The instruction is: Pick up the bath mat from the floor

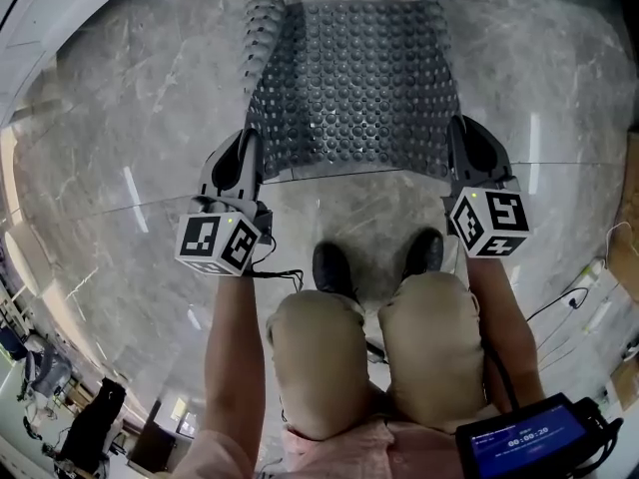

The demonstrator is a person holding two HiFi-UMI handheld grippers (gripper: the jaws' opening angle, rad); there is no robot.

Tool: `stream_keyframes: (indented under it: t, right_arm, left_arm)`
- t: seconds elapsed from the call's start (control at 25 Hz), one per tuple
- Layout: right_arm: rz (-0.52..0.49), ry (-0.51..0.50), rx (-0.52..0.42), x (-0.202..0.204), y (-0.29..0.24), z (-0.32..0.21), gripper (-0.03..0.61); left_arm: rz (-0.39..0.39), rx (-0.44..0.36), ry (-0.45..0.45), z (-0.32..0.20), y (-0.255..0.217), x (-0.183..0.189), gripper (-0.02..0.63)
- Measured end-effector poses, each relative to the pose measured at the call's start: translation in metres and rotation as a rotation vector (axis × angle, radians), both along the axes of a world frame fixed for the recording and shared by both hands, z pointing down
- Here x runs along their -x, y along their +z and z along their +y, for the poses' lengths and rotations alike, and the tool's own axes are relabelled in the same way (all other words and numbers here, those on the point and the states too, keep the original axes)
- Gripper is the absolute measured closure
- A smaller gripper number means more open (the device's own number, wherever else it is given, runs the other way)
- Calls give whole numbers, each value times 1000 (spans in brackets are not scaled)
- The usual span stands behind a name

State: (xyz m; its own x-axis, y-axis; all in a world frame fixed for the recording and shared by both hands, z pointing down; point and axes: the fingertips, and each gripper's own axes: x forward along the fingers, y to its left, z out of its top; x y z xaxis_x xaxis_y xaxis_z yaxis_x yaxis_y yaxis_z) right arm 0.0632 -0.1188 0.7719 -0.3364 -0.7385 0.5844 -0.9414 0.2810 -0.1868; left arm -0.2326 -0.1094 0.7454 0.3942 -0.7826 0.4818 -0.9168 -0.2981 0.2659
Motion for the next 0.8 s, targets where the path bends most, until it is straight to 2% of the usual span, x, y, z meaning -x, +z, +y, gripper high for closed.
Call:
stream_keyframes:
  t: [0.12, 0.4, 0.8]
  right_arm:
    - [-13, -7, -4, 7, -3, 0, 549]
    - [-1, -31, -8, 21, -44, -6, 549]
    - [-40, -107, -10, 55, -80, -14, 549]
  left_arm:
    - [11, -1, -2, -1, -1, -1, 577]
    - [37, 7, 16, -4, -35, -6, 577]
    - [64, 9, 54, -10, -66, -26, 577]
